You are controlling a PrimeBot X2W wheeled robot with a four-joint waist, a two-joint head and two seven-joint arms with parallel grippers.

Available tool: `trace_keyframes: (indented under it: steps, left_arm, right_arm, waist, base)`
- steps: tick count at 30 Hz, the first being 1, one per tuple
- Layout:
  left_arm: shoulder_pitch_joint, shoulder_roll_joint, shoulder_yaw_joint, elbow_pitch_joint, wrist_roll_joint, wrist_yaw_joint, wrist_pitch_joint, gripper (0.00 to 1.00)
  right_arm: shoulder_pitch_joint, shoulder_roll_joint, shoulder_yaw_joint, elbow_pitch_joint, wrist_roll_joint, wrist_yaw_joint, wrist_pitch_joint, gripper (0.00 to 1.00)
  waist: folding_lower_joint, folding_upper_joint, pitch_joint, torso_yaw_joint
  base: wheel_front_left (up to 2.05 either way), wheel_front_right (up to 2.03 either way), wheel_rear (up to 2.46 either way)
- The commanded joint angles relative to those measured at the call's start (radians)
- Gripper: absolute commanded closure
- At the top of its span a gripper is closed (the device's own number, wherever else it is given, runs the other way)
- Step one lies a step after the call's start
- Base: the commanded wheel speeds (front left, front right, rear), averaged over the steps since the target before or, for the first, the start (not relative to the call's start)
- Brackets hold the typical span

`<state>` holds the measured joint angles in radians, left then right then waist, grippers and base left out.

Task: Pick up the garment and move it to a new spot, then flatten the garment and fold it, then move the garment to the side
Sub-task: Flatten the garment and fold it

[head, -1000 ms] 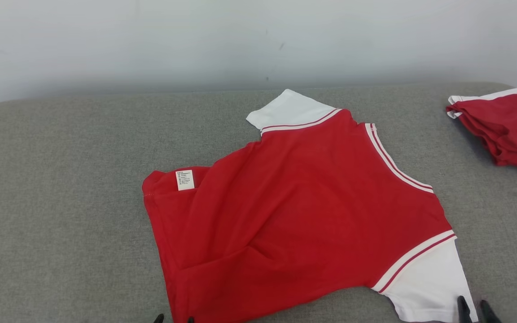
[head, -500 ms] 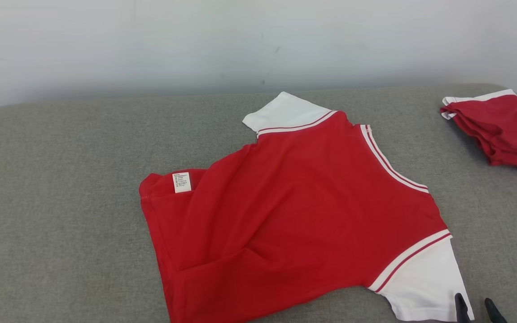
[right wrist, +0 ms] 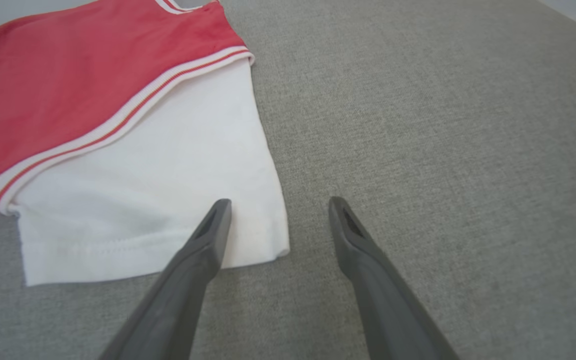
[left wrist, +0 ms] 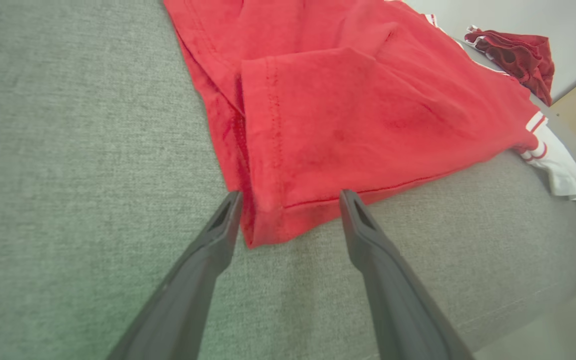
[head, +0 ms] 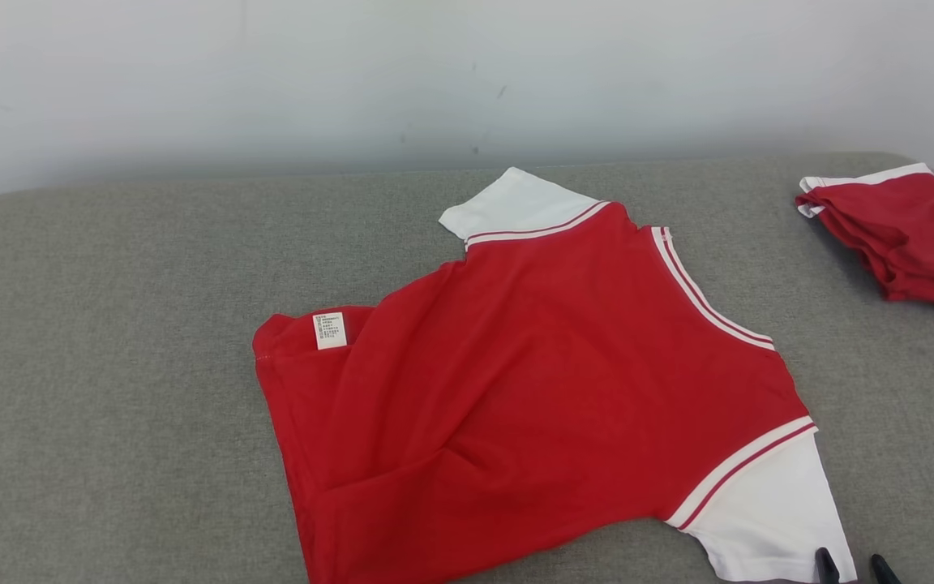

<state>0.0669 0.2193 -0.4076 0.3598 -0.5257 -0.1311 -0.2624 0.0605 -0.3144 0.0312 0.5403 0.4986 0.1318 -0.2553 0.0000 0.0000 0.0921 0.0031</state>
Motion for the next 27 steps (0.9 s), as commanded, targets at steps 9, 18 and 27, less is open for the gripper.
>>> trace_keyframes:
  steps: [9, 18, 27]
  left_arm:
    - [0.021, -0.006, -0.025, -0.043, 0.011, 0.001, -0.002, 0.07]
    - [0.012, 0.000, -0.027, -0.039, 0.004, 0.001, -0.002, 0.25]
    - [-0.032, -0.002, -0.037, 0.002, -0.034, 0.001, -0.002, 1.00]
  right_arm:
    - [-0.012, 0.002, -0.003, 0.018, -0.015, -0.003, -0.004, 0.00]
    - [-0.023, -0.006, 0.014, 0.040, -0.041, -0.003, -0.004, 0.00]
    - [-0.042, 0.005, 0.054, 0.052, -0.044, -0.001, 0.030, 1.00]
  waist:
    - [0.0000, 0.0000, 0.004, 0.004]
    - [0.0000, 0.0000, 0.005, 0.001]
    - [0.0000, 0.0000, 0.004, 0.008]
  base:
    - [0.00, 0.00, 0.00]
    - [0.00, 0.00, 0.00]
    - [0.00, 0.00, 0.00]
